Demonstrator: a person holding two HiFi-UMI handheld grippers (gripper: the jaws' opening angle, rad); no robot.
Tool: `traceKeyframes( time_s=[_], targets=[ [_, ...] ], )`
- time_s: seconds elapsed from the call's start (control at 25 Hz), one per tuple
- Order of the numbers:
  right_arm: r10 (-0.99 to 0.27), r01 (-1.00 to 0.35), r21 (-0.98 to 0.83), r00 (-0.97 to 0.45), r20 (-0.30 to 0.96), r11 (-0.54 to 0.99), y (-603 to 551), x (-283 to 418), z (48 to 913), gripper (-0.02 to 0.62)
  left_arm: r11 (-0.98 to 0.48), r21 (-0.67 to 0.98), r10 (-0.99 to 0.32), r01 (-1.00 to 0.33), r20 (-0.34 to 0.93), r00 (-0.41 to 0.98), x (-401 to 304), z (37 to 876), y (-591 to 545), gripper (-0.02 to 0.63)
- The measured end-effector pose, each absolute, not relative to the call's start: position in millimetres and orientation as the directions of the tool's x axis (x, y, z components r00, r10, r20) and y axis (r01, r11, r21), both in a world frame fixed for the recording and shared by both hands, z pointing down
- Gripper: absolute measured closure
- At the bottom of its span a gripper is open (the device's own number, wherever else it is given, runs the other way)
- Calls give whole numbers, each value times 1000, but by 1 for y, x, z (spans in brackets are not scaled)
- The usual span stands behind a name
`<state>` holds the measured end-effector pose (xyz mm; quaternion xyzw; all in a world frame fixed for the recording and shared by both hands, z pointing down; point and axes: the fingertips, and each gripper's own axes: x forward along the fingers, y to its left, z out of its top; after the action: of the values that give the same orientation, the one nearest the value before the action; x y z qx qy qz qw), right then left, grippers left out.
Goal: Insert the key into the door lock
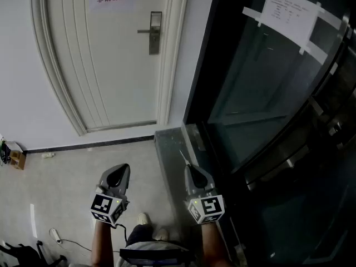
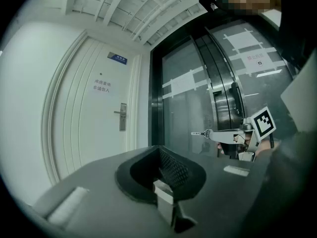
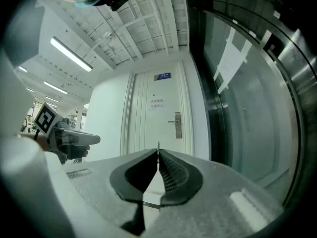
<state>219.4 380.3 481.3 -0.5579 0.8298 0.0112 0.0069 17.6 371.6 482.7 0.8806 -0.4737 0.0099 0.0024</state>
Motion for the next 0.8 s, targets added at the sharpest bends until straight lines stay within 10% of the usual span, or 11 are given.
traceKeyframes(
  time_s=[0.8],
  targets=[
    [-917,-917,21,-399,-20,398,357,202,482,584,-531,-6,-847,-847,21,531,-1,483,349,604]
  ],
)
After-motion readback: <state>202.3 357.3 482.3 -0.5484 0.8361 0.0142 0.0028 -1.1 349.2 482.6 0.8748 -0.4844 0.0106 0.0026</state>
